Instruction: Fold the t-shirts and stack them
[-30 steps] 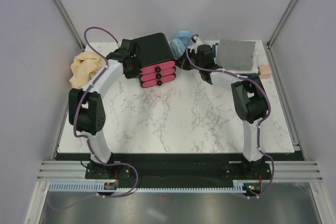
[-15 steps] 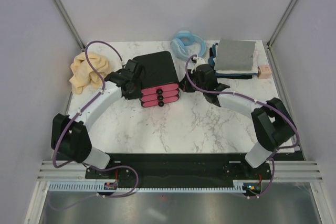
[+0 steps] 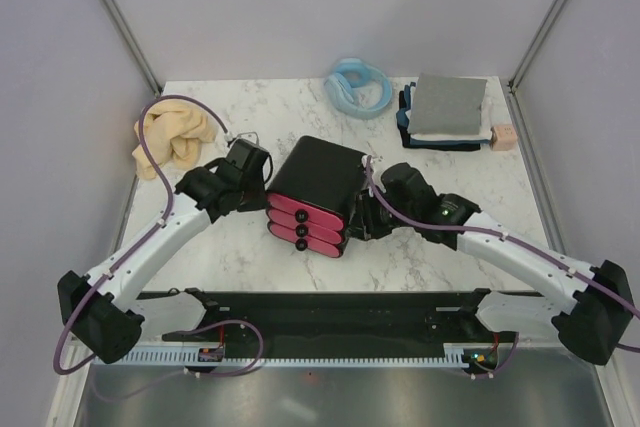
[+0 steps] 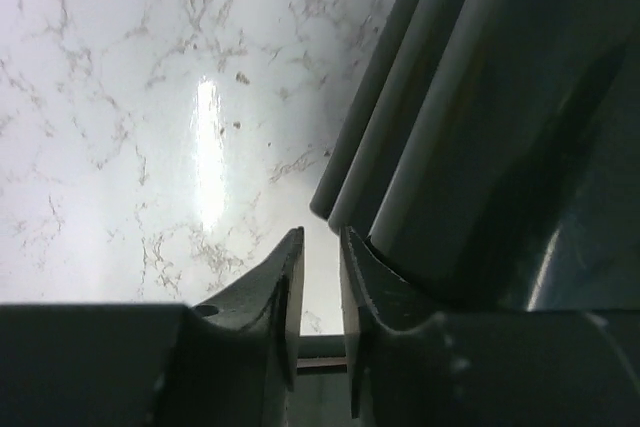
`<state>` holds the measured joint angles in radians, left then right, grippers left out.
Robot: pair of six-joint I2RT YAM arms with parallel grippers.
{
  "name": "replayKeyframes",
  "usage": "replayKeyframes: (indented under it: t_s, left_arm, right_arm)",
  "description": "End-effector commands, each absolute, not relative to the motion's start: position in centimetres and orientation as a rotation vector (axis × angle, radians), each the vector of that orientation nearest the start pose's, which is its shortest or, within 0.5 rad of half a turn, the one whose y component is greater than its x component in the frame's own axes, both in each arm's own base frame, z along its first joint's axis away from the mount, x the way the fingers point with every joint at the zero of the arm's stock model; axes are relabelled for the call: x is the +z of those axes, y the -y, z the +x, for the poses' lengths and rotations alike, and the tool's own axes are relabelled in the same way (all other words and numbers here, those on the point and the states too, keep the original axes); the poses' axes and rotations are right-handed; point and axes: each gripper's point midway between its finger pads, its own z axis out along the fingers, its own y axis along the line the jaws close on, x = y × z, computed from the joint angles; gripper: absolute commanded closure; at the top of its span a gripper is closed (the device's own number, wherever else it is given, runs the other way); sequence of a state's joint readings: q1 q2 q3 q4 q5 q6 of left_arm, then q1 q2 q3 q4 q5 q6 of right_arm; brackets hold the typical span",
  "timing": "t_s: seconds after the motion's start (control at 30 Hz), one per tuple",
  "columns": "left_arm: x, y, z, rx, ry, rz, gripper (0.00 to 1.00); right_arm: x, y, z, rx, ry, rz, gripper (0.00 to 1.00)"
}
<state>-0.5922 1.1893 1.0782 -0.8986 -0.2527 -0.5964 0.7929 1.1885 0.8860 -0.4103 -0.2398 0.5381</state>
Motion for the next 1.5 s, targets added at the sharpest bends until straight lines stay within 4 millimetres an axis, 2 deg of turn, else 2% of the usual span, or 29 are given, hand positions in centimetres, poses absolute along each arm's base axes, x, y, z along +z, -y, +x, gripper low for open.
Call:
replayKeyframes:
  t_s: [0.0, 0.1, 0.13, 0.2, 0.33, 0.57, 0.67, 0.83, 0.9, 0.97, 1.0, 1.1, 1.27, 1.47]
  left_arm:
    - [25.1, 19.1, 25.3, -0.496, -2.301, -0.067, 0.68]
    - [26.1, 17.9, 26.1, -0.425, -2.262, -0.109, 0.56]
    - [26.5, 17.9, 26.2, -0.428, -2.251, -0.12, 0.57]
    - [25.7, 18.1, 26.4, -0.418, -2.272, -0.125, 0.58]
    - [24.3, 18.8, 26.3, -0.431, -2.321, -0.128, 0.64]
    - [23.6, 18.0, 25.7, -0.418, -2.321, -0.171, 0.62]
    - [23.3, 17.1, 25.0, -0.402, -2.327, -0.22, 0.58]
    - [24.6, 15.1, 23.9, -0.35, -2.314, -0.273, 0.57]
    - [24.9, 14.5, 23.3, -0.324, -2.326, -0.271, 0.57]
    - [25.0, 14.1, 23.0, -0.312, -2.336, -0.268, 0.57]
    - [24.7, 14.0, 22.7, -0.305, -2.35, -0.263, 0.57]
    - [23.4, 14.0, 22.2, -0.299, -2.382, -0.278, 0.57]
    - [21.3, 13.5, 21.9, -0.254, -2.415, -0.312, 0.57]
    - [20.8, 13.0, 21.5, -0.244, -2.414, -0.337, 0.58]
  right_arm:
    - [27.3, -31.0, 19.8, 1.094, -2.0, -0.571, 0.59]
    - [27.9, -30.5, 21.3, 1.021, -2.008, -0.567, 0.56]
    - [28.1, -30.5, 22.0, 0.993, -2.005, -0.576, 0.56]
    - [27.9, -30.2, 22.6, 0.974, -2.013, -0.58, 0.56]
    - [26.4, -30.6, 23.1, 0.969, -2.055, -0.6, 0.57]
    - [24.7, -30.2, 24.3, 0.914, -2.088, -0.565, 0.58]
    - [24.7, -28.8, 26.2, 0.853, -2.089, -0.499, 0.57]
    - [25.1, -25.5, 29.9, 0.725, -2.085, -0.408, 0.56]
    - [24.1, -24.7, 31.0, 0.674, -2.118, -0.402, 0.55]
    - [23.4, -24.5, 31.6, 0.642, -2.14, -0.432, 0.55]
    - [22.2, -24.6, 32.2, 0.626, -2.174, -0.435, 0.55]
    - [21.1, -24.9, 33.4, 0.605, -2.197, -0.454, 0.55]
    - [20.1, -25.5, 35.2, 0.591, -2.206, -0.441, 0.55]
    - [19.1, -25.3, 36.3, 0.565, -2.224, -0.428, 0.54]
